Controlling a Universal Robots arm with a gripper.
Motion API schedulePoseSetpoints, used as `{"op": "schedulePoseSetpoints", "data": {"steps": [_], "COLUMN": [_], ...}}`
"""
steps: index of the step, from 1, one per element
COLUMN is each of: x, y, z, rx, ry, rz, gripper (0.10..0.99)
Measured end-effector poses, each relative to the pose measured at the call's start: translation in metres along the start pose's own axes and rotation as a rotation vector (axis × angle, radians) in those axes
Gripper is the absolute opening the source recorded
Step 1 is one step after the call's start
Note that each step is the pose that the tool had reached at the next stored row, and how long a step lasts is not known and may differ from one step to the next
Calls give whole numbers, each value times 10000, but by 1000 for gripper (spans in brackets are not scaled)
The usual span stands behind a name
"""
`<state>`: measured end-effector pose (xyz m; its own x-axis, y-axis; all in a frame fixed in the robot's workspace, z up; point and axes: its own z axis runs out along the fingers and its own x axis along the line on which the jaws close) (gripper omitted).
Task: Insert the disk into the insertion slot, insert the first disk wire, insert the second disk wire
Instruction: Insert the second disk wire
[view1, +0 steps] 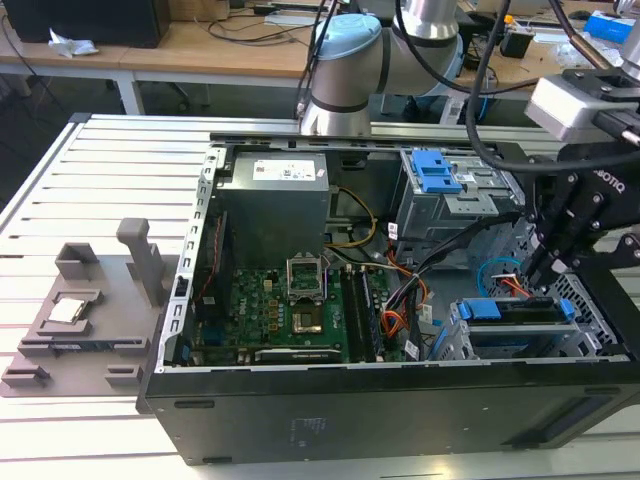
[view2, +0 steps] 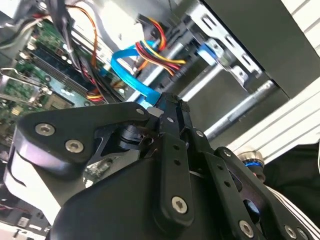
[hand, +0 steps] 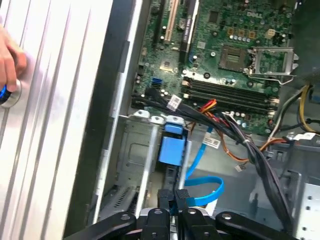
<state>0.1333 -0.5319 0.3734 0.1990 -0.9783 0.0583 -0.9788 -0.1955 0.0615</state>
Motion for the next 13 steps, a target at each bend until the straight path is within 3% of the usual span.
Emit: {"op": "schedulePoseSetpoints", "data": {"steps": [3,8,13], "x": [69,98,100], "y": [13,36,38], "z": [37,101,107], "rx": [0,0,0], "ry": [-1,1,0], "rz": [1,0,1], "gripper": [165,165,165]}}
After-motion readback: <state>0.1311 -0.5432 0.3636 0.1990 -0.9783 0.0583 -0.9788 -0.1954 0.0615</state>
